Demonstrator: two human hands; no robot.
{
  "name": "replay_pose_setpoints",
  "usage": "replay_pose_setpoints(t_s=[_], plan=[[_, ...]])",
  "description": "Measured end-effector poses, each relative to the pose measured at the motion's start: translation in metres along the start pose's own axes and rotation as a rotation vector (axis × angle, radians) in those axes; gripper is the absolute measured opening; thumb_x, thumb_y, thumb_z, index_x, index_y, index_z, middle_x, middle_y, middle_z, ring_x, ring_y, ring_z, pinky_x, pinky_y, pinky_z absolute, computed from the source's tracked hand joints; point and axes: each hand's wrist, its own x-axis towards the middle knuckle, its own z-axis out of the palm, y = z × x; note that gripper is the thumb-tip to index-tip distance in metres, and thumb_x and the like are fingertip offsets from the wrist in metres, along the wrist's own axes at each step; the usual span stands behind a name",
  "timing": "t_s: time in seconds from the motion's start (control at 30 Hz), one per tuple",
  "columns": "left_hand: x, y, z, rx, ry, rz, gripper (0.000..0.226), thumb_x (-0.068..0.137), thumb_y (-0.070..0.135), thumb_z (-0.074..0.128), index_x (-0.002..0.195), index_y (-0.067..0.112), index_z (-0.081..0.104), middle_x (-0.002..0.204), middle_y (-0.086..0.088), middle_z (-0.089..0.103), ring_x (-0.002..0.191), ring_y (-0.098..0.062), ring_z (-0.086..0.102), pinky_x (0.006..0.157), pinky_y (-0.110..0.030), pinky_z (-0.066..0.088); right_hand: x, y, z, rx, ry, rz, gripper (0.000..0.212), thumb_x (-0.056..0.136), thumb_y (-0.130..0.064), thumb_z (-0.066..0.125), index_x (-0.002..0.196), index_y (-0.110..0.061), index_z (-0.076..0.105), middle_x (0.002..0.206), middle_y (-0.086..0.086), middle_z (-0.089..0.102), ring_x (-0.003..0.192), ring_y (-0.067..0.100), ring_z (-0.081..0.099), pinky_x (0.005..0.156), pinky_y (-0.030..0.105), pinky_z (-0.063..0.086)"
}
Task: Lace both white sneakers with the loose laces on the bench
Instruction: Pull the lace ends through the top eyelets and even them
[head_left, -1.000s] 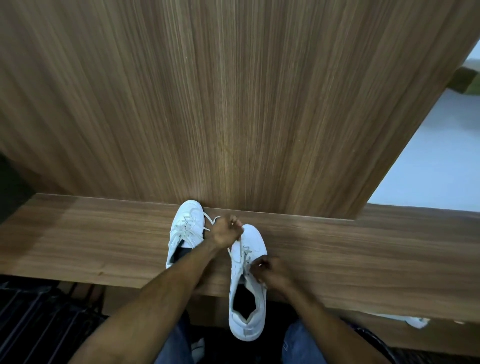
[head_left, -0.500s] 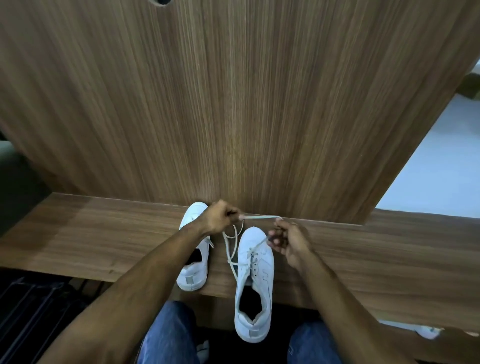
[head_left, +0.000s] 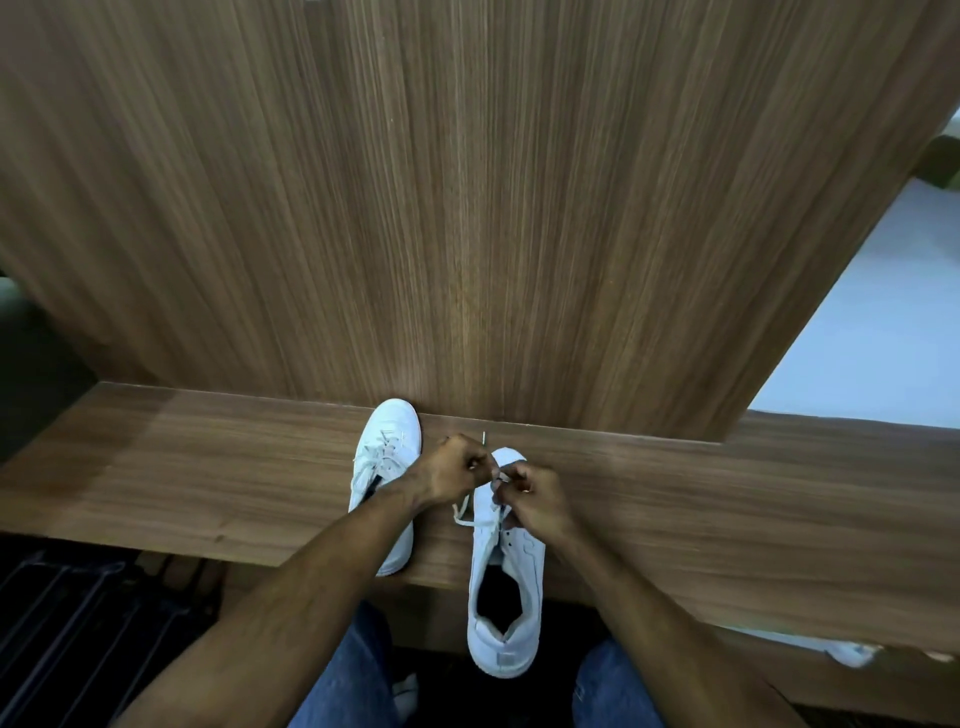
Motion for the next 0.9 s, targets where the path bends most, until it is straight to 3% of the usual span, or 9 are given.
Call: replay_pose_setpoints(t_s=[0.07,0.13,0.23,0.3,0.37,0.5,0.7,0.8,0.9], plan=[[0.0,-0.001,0.001,0.005,0.018,-0.036,0.015,0.091,0.017,0.064,0.087,0.008,0.075,0.071,0.016,0.06,0.06,0.01,0.053,0.059,-0.008,0.038,0.002,0.003,-0.003,0.001,0.053,0.001,0.025,0.094,0.001,0.052,0.074,-0.011,0.062,0.068,0.014,0.063,0.053,0.021,0.061,0.048,0.026,0.051],[-0.004,-0.012,-0.003,0.019,0.027,-0.106,0.017,0.091,0.021,0.063,0.081,0.012,0.073,0.066,0.018,0.059,0.061,0.006,0.054,0.059,-0.016,0.043,0.0,0.008,-0.017,0.065,0.139,0.067,0.025,0.095,0.0,0.051,0.074,-0.009,0.061,0.065,0.012,0.063,0.044,0.012,0.059,0.042,0.017,0.042],[-0.01,-0.036,-0.011,-0.093,0.117,-0.191,0.019,0.085,0.026,0.066,0.074,0.011,0.071,0.073,0.001,0.07,0.072,-0.008,0.062,0.074,-0.033,0.054,-0.002,0.021,-0.04,0.122,0.23,0.189,0.018,0.095,-0.01,0.054,0.078,-0.013,0.061,0.069,0.008,0.064,0.051,0.014,0.057,0.051,0.022,0.04],[-0.013,-0.04,-0.012,-0.265,0.23,-0.229,0.016,0.082,0.024,0.071,0.069,0.014,0.072,0.07,-0.002,0.071,0.07,-0.01,0.06,0.074,-0.038,0.053,-0.003,0.029,-0.049,0.115,0.239,0.228,0.018,0.094,-0.012,0.054,0.078,-0.015,0.06,0.069,0.007,0.066,0.055,0.016,0.059,0.056,0.025,0.041],[-0.013,-0.032,-0.012,-0.453,0.363,-0.286,0.017,0.082,0.015,0.075,0.065,0.017,0.07,0.06,0.008,0.065,0.062,-0.007,0.055,0.066,-0.032,0.049,-0.004,0.036,-0.051,0.1,0.253,0.262,0.017,0.093,-0.012,0.054,0.078,-0.015,0.062,0.07,0.008,0.068,0.056,0.018,0.06,0.058,0.026,0.042],[-0.009,-0.008,-0.007,-0.876,0.566,-0.387,0.008,0.083,0.012,0.073,0.076,0.011,0.069,0.058,0.007,0.062,0.056,-0.007,0.052,0.054,-0.018,0.043,0.0,0.051,-0.041,0.126,0.241,0.31,0.015,0.089,-0.008,0.055,0.077,-0.01,0.065,0.066,0.01,0.069,0.059,0.023,0.062,0.061,0.03,0.045],[0.002,0.013,-0.017,-1.446,0.598,-0.419,0.002,0.089,0.016,0.066,0.09,0.017,0.064,0.086,0.0,0.075,0.082,-0.013,0.072,0.08,-0.027,0.055,0.009,0.058,-0.022,0.084,0.191,0.267,0.02,0.089,-0.013,0.054,0.072,-0.017,0.064,0.075,0.007,0.07,0.06,0.011,0.061,0.058,0.025,0.045],[0.007,0.025,-0.023,-1.392,0.635,-0.356,0.001,0.089,0.013,0.066,0.09,0.014,0.065,0.077,-0.002,0.073,0.07,-0.013,0.071,0.069,-0.025,0.057,0.007,0.059,-0.016,0.012,0.2,0.166,0.014,0.09,-0.013,0.054,0.086,-0.026,0.058,0.084,0.002,0.067,0.066,0.015,0.065,0.057,0.031,0.049],[0.011,0.025,-0.021,-1.193,0.659,-0.34,0.008,0.091,0.006,0.061,0.094,0.006,0.068,0.064,-0.002,0.066,0.056,-0.012,0.063,0.063,-0.025,0.054,-0.003,0.066,-0.008,-0.185,0.15,0.021,0.038,0.078,-0.019,0.07,0.099,-0.037,0.044,0.089,-0.008,0.06,0.08,0.019,0.064,0.075,0.04,0.055]])
